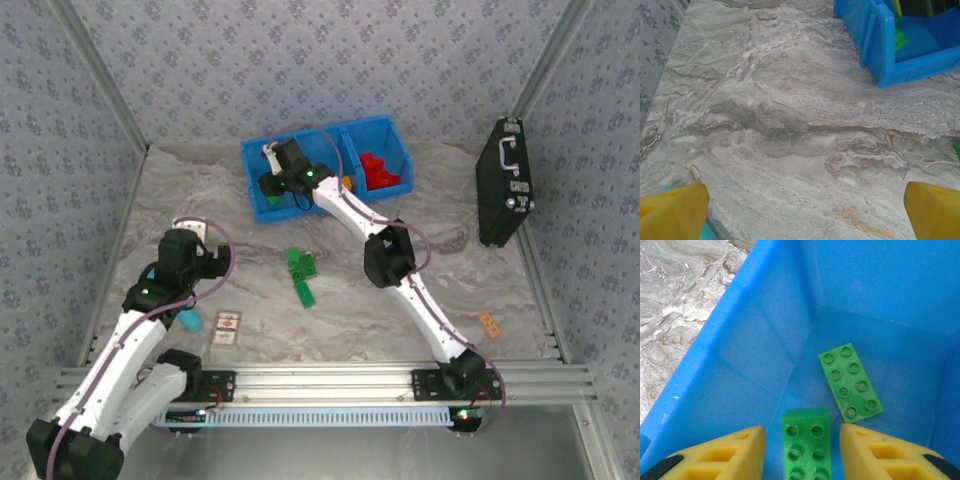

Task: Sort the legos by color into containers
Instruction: Place the lego in the container, then pick up the lego from the center of the table.

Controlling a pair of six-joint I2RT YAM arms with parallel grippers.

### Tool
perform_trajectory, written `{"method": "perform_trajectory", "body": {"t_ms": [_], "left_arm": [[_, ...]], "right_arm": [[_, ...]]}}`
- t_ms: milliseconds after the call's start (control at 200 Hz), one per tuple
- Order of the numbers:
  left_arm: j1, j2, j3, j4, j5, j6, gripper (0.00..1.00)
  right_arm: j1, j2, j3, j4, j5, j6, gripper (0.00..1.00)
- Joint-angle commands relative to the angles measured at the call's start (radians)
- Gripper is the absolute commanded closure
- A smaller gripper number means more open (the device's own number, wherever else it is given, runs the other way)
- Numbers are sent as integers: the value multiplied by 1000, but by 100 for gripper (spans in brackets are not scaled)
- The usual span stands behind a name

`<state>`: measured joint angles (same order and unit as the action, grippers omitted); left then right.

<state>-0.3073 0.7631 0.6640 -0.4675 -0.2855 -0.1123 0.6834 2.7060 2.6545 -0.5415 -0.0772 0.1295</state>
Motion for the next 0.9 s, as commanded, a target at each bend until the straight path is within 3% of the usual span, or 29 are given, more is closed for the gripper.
{"method": "perform_trajectory", "body": {"t_ms": [0, 315, 635, 895], "left_arm": [[9, 1, 12, 17, -21, 17, 0], [18, -26, 16, 8, -23, 17, 0], [19, -86, 13, -9, -68, 23, 0], [19, -155, 6, -21, -33, 6, 0]], "right_arm": [[8, 31, 8, -6, -12, -23, 54], [17, -43, -24, -31, 19, -49, 54], [73, -394, -447, 11, 58, 14, 55], [149, -482, -524, -148, 103, 139, 55]]}}
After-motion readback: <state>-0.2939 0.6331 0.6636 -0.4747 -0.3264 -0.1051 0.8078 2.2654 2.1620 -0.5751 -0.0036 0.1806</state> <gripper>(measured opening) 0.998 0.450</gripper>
